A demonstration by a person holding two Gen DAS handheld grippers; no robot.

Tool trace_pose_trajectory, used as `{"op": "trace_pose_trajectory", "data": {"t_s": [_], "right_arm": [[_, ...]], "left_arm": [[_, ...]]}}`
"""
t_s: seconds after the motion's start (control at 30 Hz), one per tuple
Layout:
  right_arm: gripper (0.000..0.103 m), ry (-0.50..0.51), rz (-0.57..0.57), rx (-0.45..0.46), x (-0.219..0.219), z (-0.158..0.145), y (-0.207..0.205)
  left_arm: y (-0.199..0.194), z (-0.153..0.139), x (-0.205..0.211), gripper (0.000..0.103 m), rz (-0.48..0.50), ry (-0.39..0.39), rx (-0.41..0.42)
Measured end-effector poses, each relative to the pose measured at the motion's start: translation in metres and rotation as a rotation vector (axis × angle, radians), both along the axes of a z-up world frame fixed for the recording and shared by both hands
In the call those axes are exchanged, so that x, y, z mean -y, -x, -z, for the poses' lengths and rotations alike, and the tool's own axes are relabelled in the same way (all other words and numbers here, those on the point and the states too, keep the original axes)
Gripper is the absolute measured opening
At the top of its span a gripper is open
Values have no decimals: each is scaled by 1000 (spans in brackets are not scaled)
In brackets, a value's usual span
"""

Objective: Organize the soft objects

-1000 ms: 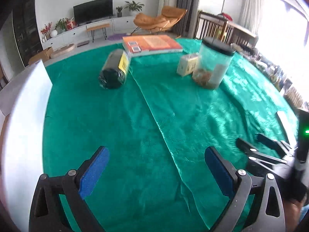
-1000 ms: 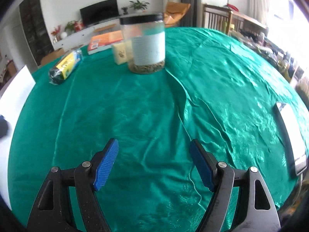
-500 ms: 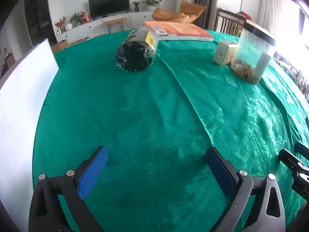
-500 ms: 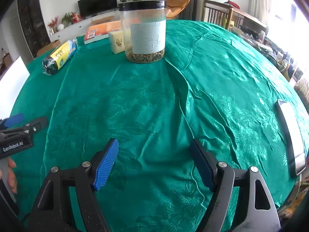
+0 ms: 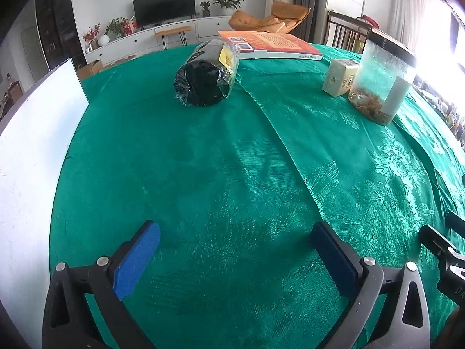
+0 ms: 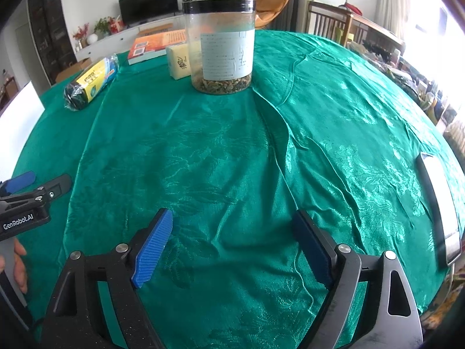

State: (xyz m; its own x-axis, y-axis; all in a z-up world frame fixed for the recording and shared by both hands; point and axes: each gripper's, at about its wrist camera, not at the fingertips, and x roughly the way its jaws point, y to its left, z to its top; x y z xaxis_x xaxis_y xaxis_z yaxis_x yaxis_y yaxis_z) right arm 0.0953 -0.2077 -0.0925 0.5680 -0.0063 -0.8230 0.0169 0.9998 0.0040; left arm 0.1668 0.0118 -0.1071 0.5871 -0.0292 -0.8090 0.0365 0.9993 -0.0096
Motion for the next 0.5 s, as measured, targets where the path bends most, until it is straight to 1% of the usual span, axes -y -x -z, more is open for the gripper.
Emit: {"op": "trace_pose_trajectory", "data": {"t_s": [0.5], "right_arm": [[88, 0, -1, 0, 1, 0, -1]], "left_arm": [[0, 0, 0, 103, 1, 0, 1]]}}
